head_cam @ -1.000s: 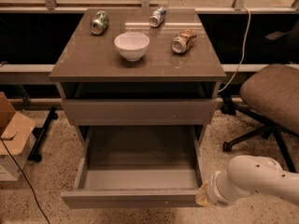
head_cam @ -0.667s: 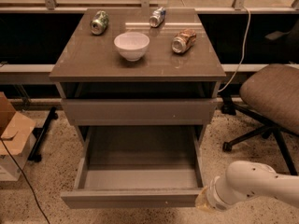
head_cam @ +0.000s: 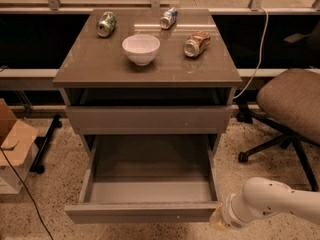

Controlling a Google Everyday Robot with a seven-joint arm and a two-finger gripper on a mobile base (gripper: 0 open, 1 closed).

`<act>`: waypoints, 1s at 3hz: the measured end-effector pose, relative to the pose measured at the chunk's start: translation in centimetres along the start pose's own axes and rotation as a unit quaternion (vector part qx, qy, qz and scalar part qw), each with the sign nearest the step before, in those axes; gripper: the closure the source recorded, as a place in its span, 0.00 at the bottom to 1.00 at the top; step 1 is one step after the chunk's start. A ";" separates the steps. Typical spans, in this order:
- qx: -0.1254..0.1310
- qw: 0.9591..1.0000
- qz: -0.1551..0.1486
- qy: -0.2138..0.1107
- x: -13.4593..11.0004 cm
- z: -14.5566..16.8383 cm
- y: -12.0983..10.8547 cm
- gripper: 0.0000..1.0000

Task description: Close middle drawer

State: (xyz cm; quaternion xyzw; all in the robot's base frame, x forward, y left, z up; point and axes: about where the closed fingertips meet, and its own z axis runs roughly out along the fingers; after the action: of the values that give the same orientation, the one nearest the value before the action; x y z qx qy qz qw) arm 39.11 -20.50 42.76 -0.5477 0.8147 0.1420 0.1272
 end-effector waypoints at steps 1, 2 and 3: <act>0.010 1.000 0.003 -0.005 -0.7 1.2 -1.2 1.00; 0.018 1.000 -0.004 -0.009 -1.3 2.1 -2.2 1.00; 0.038 0.999 -0.020 -0.026 -3.2 4.9 -5.4 1.00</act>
Offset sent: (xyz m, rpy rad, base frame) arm 0.0902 0.0374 -0.0471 0.0015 -0.1710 0.0148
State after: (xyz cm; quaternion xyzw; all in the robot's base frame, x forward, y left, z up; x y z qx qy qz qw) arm 45.54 -17.86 38.88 -0.5548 0.8048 0.1222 0.1716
